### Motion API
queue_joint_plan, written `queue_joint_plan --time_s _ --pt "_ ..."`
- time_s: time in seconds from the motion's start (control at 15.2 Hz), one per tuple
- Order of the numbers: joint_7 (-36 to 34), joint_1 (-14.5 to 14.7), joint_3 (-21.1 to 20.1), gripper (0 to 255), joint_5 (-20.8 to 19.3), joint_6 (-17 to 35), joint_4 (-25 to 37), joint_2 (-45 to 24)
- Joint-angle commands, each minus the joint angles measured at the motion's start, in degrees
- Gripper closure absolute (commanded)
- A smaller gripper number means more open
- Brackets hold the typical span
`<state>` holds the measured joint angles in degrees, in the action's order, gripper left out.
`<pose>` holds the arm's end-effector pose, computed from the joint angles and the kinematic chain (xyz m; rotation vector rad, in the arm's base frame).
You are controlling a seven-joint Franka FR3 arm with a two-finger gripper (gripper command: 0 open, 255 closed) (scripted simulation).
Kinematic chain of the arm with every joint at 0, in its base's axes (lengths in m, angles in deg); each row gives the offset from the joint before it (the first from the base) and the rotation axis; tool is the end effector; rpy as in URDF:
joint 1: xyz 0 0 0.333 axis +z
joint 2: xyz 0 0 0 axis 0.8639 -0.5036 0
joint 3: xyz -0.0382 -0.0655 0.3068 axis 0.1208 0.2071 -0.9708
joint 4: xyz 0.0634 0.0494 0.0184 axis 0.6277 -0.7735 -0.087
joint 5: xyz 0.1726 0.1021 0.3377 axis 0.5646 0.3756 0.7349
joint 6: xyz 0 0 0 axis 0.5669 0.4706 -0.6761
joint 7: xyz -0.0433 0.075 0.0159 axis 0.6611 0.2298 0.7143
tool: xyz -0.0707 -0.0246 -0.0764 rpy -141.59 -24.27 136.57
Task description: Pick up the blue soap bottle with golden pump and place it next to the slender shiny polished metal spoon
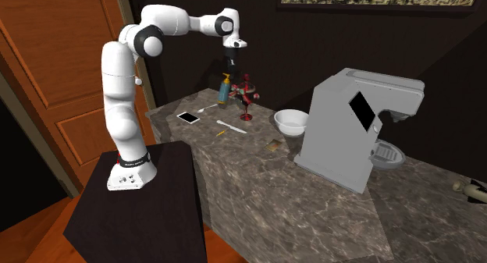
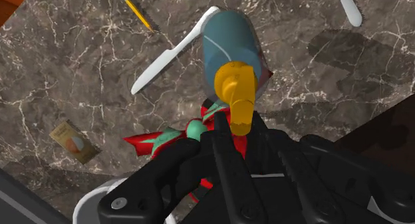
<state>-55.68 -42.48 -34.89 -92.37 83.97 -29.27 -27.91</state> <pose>0.5502 0.3003 0.5328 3.0703 -0.0933 -0.0679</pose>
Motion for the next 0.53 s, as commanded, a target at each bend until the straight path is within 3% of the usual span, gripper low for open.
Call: queue_joint_plan --time_s 0.0,0.46 --pt "-2.81 1.94 -0.91 255 -0.65 -0.01 2.53 -2.72" --pt "-10.48 8.91 -2.66 255 -3.37 -2.13 14.85 -13.58"
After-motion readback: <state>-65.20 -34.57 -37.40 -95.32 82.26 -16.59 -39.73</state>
